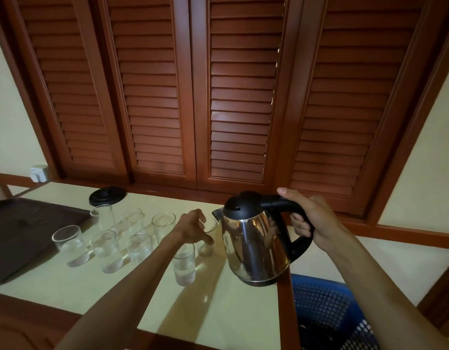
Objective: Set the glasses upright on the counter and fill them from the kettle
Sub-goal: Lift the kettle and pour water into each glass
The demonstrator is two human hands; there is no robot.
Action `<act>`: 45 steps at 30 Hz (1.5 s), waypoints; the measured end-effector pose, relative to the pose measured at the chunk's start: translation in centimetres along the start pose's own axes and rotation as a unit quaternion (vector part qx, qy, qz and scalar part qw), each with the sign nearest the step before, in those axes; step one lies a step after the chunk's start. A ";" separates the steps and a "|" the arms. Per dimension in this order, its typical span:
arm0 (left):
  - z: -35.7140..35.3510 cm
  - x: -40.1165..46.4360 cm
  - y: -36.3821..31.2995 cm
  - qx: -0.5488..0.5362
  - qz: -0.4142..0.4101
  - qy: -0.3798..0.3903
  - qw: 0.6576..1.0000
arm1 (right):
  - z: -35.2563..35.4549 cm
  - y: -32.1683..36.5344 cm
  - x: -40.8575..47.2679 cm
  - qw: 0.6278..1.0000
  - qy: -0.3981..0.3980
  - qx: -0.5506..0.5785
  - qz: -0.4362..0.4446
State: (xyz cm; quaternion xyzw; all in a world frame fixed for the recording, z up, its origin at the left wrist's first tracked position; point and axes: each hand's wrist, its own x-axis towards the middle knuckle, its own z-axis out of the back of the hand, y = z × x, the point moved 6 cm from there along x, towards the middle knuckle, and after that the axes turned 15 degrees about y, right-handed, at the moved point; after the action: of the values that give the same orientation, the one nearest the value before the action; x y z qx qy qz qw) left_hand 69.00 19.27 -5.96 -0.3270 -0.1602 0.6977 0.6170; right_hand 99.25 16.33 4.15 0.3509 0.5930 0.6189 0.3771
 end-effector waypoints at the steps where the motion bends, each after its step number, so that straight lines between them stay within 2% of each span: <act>1: 0.3 0.0 -0.1 -0.007 -0.002 -0.013 1.000 | 0.1 0.1 -0.1 1.000 -0.002 0.003 0.001; 3: 1.1 -0.5 -0.8 -0.043 -0.028 -0.031 0.998 | 0.2 0.5 -0.5 1.000 -0.008 0.016 0.005; 5: 2.2 -0.7 -1.3 -0.140 -0.058 -0.047 0.987 | 0.3 0.8 -0.8 0.999 -0.013 0.037 0.011; 7: 3.9 -1.5 -2.0 -0.182 -0.086 -0.098 0.975 | 0.4 1.2 -1.1 0.998 -0.021 0.048 0.017; 9: 5.1 -2.1 -2.1 -0.300 -0.110 -0.134 0.938 | 0.4 1.8 -1.3 0.998 -0.028 0.053 0.026; 11: 5.7 -2.8 -2.4 -0.432 -0.150 -0.143 0.878 | 0.5 2.4 -1.6 0.997 -0.034 0.059 0.035; 13: 6.0 -3.6 -3.2 -0.488 -0.186 -0.129 0.843 | 0.5 3.0 -1.8 0.996 -0.034 0.070 0.045; 15: 6.0 -4.2 -3.8 -0.513 -0.213 -0.101 0.826 | 0.4 3.8 -1.8 0.996 -0.028 0.072 0.054; 17: 5.9 -5.2 -3.9 -0.493 -0.227 -0.088 0.835 | 0.1 4.7 -1.6 0.996 -0.022 0.065 0.061; 22: 5.2 -7.1 -3.8 -0.326 -0.211 -0.101 0.916 | -0.8 7.4 -1.0 0.997 -0.009 -0.030 0.071; 27: 4.0 -8.9 -4.3 -0.225 -0.198 -0.094 0.949 | -1.7 10.4 -0.8 0.987 0.008 -0.142 0.078; 34: 1.7 -10.9 -4.3 -0.181 -0.178 -0.065 0.965 | -4.2 13.4 -0.9 0.956 0.044 -0.282 0.068; 39: 0.3 -11.8 -4.3 -0.159 -0.180 -0.044 0.970 | -5.9 14.8 -0.6 0.916 0.053 -0.392 0.059; 45: -1.2 -12.3 -4.1 -0.177 -0.194 -0.020 0.965 | -7.4 15.4 -0.7 0.887 0.086 -0.451 0.049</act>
State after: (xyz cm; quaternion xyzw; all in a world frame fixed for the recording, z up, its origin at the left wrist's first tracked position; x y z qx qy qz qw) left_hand 73.18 7.97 -1.13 -0.3801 -0.3539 0.5315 0.6692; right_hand 92.25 12.05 19.18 0.1169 0.2621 0.8650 0.4117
